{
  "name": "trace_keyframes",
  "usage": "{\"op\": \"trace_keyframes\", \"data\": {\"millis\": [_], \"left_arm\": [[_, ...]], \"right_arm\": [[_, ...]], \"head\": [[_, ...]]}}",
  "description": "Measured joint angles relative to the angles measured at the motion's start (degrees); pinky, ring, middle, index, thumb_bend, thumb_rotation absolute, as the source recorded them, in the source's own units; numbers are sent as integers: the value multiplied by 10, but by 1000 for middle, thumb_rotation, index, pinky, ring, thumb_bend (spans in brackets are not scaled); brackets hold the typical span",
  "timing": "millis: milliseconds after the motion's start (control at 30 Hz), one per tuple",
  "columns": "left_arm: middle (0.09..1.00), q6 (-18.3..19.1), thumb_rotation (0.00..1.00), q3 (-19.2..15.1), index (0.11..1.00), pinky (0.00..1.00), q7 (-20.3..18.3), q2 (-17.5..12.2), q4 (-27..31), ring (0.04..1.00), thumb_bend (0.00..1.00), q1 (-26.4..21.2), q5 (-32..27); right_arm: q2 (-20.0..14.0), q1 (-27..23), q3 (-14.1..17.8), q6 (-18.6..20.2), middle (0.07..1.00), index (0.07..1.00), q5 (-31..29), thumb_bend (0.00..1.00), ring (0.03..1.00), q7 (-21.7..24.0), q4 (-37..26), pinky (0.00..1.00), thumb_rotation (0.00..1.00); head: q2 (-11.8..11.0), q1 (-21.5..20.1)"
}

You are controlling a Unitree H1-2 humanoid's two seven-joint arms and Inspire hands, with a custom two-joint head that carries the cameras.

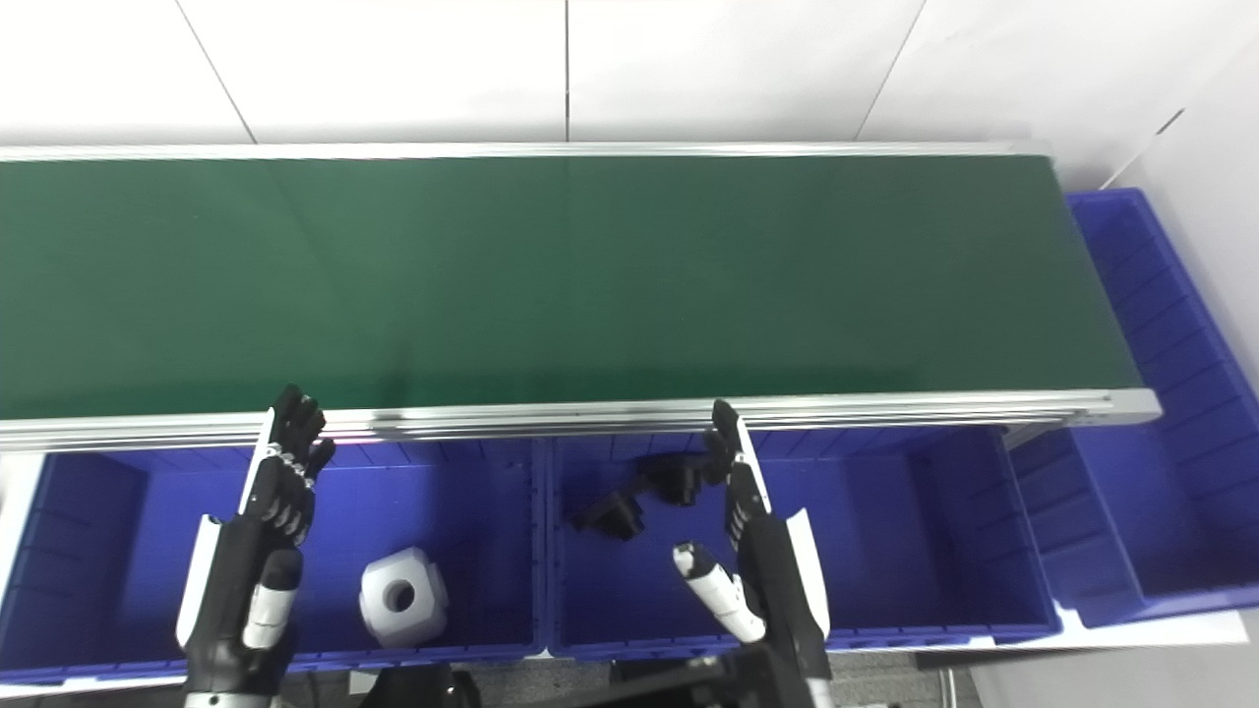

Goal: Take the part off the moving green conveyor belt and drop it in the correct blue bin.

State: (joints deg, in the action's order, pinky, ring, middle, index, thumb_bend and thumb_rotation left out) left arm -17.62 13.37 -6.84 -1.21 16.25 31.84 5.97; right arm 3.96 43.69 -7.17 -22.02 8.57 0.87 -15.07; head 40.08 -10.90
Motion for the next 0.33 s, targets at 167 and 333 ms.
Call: {"op": "trace_keyframes", "data": {"millis": [167,333], "left_arm": [[1000,-6,917,7,1000,932,7,5,-20,1000,999,0,19],[1000,-5,909,9,1000,927,8,5,-19,1000,1000,0,20]], "right_arm": [[-21,-11,-2,-14,1000,1000,10,808,999,-4,34,996,835],[-29,-24,-6,-15,1000,1000,27,808,993,-23,51,976,850]], "head": [[-8,10],[-17,4]]}}
